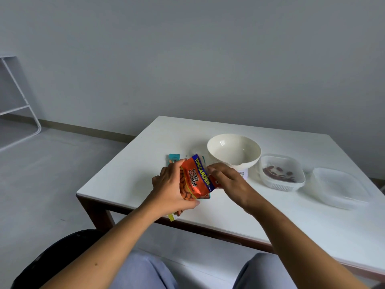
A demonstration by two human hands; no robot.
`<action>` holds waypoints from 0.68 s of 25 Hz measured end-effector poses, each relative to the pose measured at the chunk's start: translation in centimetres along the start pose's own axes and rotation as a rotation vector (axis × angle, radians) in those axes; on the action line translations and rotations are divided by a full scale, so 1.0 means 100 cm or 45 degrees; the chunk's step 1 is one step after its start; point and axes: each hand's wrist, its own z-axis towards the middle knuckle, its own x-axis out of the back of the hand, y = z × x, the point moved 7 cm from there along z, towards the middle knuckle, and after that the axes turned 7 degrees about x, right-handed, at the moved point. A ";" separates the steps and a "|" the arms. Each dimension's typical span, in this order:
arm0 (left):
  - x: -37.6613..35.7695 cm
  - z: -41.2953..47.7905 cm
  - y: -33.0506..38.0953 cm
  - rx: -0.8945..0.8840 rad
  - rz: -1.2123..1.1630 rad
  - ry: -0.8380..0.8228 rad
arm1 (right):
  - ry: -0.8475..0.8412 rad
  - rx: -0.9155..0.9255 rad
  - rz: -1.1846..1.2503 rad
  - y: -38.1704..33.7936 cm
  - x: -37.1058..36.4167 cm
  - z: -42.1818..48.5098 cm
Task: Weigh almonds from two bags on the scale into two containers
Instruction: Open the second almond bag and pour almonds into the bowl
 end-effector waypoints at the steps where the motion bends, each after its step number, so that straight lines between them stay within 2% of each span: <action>1: 0.002 0.001 0.002 -0.013 -0.005 -0.002 | -0.050 -0.037 -0.007 0.000 0.000 0.000; 4: 0.014 0.016 0.008 0.014 0.073 -0.060 | -0.178 -0.070 0.151 0.002 0.000 0.002; 6: 0.023 0.041 0.013 0.079 0.104 -0.260 | -0.165 -0.033 0.313 0.005 0.005 0.005; 8: 0.031 0.068 0.025 0.090 -0.001 -0.494 | -0.084 0.015 0.408 0.010 0.010 0.009; 10: 0.035 0.093 0.036 0.101 -0.041 -0.646 | 0.136 0.027 0.421 0.016 0.019 0.015; 12: 0.033 0.112 0.048 0.104 0.019 -0.743 | 0.444 0.004 0.479 0.024 0.029 0.020; 14: 0.024 0.131 0.058 0.091 0.125 -0.788 | 0.698 -0.022 0.523 0.033 0.039 0.023; 17: 0.013 0.156 0.068 0.046 0.320 -0.799 | 0.945 -0.056 0.527 0.045 0.043 0.023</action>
